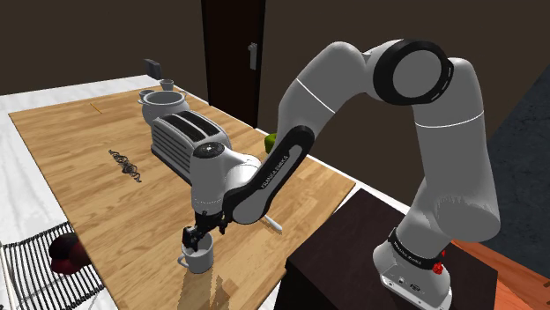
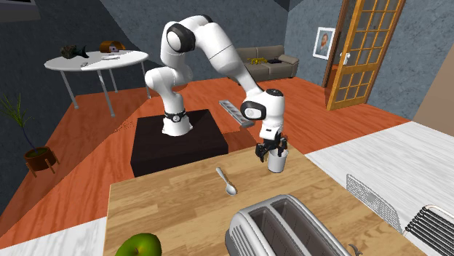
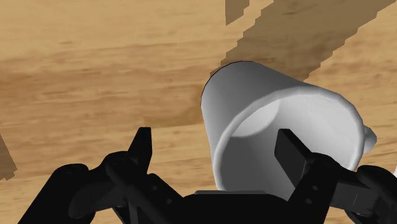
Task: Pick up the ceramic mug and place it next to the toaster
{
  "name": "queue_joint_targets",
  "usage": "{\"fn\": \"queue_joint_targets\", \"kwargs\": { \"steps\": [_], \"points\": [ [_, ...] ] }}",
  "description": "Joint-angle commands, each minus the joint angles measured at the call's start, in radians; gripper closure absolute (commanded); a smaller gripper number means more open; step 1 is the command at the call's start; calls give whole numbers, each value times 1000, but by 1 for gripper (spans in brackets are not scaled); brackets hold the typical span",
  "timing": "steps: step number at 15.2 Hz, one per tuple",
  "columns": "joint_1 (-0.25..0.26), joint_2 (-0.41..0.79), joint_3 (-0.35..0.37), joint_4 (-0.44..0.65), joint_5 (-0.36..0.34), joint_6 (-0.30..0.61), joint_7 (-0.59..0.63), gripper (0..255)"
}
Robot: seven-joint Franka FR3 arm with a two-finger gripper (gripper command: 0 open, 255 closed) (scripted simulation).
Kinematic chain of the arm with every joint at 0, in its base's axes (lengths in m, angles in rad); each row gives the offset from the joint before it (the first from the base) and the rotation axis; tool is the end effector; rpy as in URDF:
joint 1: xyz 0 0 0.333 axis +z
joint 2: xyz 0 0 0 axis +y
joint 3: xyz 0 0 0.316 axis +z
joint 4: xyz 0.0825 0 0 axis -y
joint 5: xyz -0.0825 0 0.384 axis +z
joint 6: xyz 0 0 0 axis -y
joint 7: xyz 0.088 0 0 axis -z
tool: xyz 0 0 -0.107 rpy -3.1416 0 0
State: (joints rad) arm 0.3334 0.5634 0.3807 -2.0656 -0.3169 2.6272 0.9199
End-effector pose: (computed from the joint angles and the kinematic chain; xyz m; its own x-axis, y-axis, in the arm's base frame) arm 0.4432 0.3930 0.1782 0.9999 0.0081 0.0139 0.0090 -0.9977 -0.0678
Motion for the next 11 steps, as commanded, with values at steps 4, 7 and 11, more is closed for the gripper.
{"fn": "queue_joint_targets", "kwargs": {
  "steps": [4,7,11],
  "points": [
    [0,0,0,0,0,0,0,255],
    [0,0,0,0,0,0,0,255],
    [-5,-11,6,-3,6,-9,-4,255]
  ]
}}
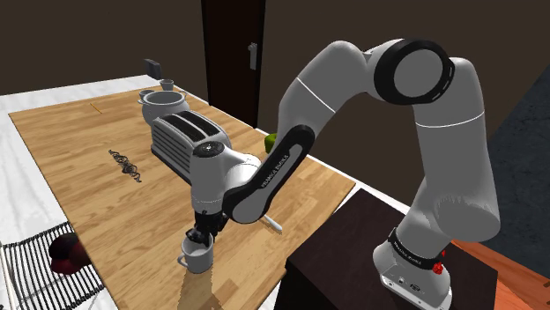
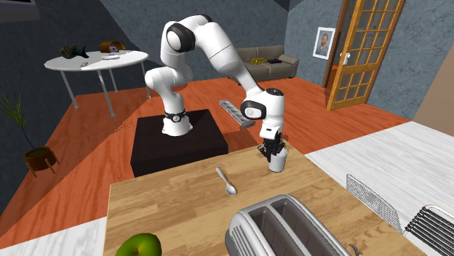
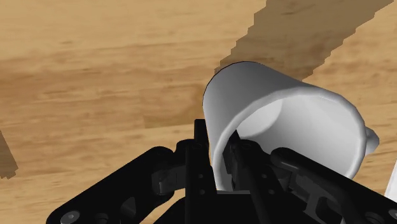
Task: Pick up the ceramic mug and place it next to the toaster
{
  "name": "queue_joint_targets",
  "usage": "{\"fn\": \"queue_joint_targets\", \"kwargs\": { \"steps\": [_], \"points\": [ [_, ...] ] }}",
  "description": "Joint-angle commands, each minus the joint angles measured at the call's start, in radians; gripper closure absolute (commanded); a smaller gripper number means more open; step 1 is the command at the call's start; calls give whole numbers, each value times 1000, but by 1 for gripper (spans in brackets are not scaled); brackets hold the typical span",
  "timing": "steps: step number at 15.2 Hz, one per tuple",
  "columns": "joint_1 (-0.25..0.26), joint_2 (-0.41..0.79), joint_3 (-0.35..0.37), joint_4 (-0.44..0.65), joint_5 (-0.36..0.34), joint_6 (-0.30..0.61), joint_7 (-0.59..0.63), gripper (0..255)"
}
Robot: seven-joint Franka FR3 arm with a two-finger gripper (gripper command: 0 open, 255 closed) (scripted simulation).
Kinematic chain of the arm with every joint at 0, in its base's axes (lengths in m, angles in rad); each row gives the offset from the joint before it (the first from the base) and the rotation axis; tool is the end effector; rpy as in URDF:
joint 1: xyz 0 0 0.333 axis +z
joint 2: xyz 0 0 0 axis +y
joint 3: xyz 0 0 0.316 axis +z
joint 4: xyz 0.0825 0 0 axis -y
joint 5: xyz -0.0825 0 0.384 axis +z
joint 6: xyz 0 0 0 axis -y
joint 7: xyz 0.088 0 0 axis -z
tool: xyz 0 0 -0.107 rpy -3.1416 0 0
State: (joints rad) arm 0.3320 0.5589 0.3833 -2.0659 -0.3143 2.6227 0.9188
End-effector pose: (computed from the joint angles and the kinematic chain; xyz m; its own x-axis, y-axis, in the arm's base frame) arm 0.4431 0.3934 0.1805 0.9999 0.0080 0.0136 0.0090 -0.9977 -0.0676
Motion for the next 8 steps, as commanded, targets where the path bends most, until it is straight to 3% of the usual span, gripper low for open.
{"fn": "queue_joint_targets", "kwargs": {
  "steps": [1,8],
  "points": [
    [-8,-18,10,-4,10,-13,-7,255],
    [-39,-96,50,-14,56,-79,-36,255]
  ]
}}
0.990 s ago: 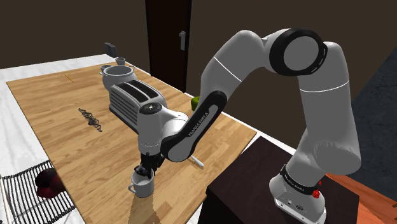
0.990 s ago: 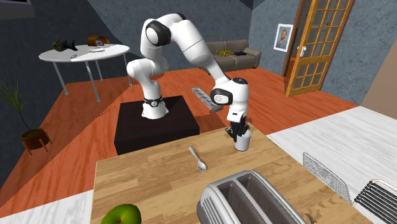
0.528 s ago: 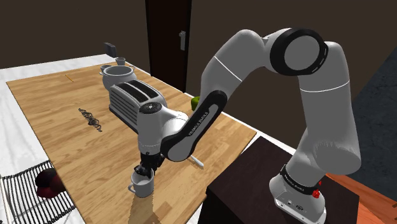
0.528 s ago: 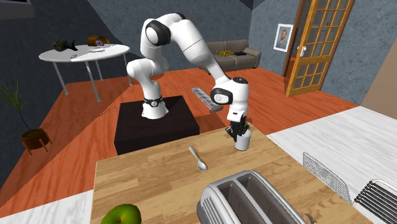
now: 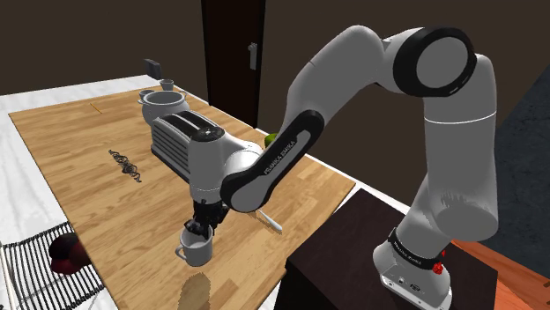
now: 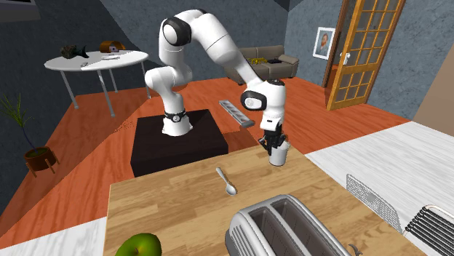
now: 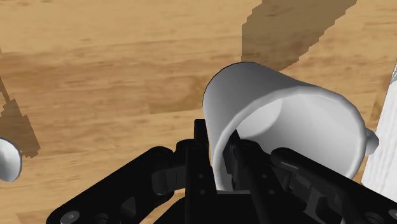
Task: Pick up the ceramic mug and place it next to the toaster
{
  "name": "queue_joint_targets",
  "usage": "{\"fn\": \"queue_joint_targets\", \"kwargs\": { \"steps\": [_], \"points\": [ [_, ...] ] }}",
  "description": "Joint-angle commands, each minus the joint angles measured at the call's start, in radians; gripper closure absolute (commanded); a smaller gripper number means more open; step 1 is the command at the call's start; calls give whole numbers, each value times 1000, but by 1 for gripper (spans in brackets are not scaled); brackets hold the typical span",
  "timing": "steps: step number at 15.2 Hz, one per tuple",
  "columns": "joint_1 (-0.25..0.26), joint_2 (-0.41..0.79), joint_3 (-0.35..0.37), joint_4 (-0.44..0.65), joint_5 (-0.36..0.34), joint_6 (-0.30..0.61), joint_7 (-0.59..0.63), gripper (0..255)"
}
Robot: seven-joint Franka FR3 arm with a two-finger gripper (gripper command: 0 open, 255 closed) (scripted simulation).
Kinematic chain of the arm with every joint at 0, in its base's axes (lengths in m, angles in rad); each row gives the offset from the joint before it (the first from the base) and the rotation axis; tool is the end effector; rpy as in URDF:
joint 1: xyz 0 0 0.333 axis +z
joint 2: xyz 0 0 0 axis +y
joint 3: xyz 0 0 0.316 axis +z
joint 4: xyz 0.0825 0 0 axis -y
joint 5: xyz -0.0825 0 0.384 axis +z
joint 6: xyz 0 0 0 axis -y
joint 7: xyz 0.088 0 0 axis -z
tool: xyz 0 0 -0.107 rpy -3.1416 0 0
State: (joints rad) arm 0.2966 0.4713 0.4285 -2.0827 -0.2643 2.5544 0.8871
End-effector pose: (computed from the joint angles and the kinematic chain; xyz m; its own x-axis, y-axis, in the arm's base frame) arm 0.4423 0.3926 0.2207 0.9999 0.0082 0.0139 0.0091 -0.9977 -0.0678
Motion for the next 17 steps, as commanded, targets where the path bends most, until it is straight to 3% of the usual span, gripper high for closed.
{"fn": "queue_joint_targets", "kwargs": {
  "steps": [1,17],
  "points": [
    [-8,-19,10,3,13,-21,-9,255],
    [-60,-177,77,26,123,-189,-77,255]
  ]
}}
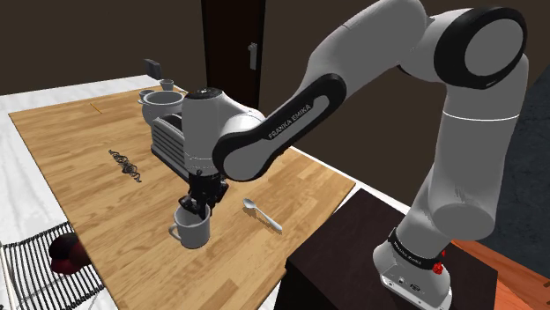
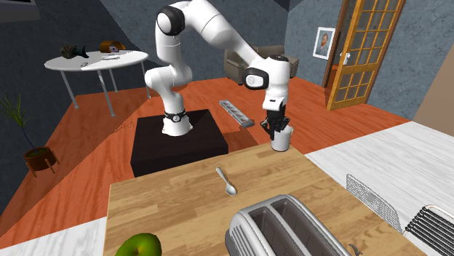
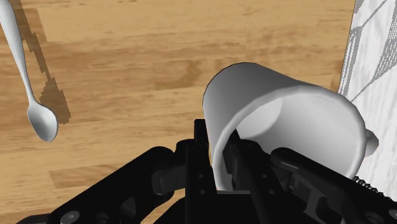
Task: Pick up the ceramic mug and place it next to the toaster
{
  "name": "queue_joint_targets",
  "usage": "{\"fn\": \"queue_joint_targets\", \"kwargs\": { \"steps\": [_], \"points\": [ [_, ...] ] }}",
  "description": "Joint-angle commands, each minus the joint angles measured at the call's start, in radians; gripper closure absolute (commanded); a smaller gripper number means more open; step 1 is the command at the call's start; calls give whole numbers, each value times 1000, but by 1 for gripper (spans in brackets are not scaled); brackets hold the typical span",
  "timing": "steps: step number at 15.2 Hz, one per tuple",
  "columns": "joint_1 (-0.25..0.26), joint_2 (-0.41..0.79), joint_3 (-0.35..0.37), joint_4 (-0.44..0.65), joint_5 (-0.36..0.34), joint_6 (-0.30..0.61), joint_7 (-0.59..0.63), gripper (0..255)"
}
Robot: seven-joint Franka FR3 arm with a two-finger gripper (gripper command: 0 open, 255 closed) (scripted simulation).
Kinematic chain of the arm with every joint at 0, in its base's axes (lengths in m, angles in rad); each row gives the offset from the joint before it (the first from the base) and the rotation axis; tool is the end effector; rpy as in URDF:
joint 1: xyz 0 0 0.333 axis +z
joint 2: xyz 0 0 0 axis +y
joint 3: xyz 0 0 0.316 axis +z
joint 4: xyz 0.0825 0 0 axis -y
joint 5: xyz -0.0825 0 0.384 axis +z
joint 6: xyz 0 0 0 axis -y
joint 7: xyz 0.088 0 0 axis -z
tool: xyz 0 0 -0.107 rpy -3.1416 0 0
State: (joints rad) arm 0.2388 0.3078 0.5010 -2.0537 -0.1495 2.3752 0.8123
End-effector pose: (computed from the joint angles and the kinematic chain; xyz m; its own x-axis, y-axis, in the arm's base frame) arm 0.4454 0.3928 0.3098 0.9999 0.0082 0.0139 0.0092 -0.9977 -0.0679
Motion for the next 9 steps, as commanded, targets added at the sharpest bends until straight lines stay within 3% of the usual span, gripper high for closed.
{"fn": "queue_joint_targets", "kwargs": {
  "steps": [1,9],
  "points": [
    [-5,-23,8,1,15,-21,-6,255],
    [-20,-88,25,36,61,-114,-34,255]
  ]
}}
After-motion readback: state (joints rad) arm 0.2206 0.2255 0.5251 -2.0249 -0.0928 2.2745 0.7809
